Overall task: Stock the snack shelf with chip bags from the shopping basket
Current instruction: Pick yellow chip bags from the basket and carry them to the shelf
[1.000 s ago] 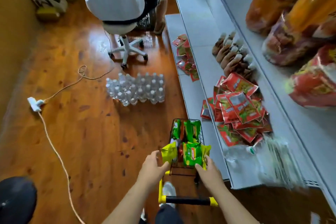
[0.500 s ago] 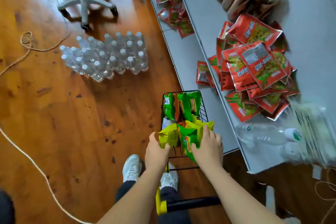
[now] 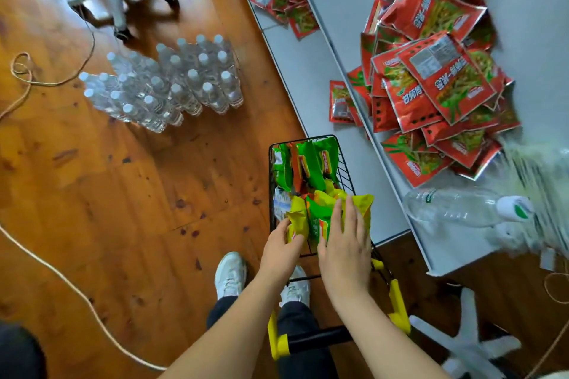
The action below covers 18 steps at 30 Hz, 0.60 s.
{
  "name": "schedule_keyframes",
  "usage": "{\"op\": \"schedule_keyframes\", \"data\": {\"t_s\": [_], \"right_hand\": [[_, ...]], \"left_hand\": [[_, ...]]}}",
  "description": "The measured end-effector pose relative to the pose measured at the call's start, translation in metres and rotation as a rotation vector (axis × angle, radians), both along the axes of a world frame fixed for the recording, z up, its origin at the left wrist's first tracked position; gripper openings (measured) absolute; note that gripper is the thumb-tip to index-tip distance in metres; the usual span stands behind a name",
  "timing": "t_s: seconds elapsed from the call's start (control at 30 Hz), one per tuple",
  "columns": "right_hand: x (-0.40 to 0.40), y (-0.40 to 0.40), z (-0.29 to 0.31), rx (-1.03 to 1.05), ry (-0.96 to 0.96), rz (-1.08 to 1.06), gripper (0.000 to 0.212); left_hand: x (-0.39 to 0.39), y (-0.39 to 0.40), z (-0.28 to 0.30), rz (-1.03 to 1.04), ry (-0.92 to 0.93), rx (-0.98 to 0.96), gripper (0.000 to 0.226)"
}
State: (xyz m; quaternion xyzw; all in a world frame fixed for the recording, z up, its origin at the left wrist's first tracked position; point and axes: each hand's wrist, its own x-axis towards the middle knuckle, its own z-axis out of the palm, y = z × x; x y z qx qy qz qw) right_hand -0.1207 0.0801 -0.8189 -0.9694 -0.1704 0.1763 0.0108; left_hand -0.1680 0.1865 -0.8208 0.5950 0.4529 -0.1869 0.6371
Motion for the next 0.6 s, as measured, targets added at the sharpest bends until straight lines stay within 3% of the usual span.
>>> {"op": "schedule_keyframes", "data": {"t_s": [0.13, 0.27, 0.33, 0.4, 0.5, 0.6], "right_hand": [[-0.009, -0.008, -0.008, 0.054, 0.074, 0.043, 0.068], [0.001, -0.008, -0.008, 0.188, 0.11, -0.193, 0.056], [0.011, -0.007, -0.008, 0.236, 0.182, -0.268, 0.051], [0.016, -0.005, -0.01, 0.274, 0.286, -0.306, 0.057], [0.016, 0.003, -0.015, 0.373, 0.549, -0.42, 0.085], [0.014, 0.009, -0.024, 0.356, 0.537, -0.516, 0.097]], "left_hand": [[-0.002, -0.005, -0.003, 0.014, 0.001, -0.063, 0.037], [-0.004, -0.012, -0.015, -0.023, 0.087, -0.081, 0.056], [-0.004, -0.013, -0.02, -0.02, 0.092, -0.086, 0.053], [-0.002, -0.011, -0.021, -0.055, 0.059, -0.057, 0.052], [-0.001, -0.004, -0.024, -0.116, 0.029, -0.072, 0.065], [-0.001, 0.008, -0.03, -0.113, 0.03, -0.194, 0.071]]}}
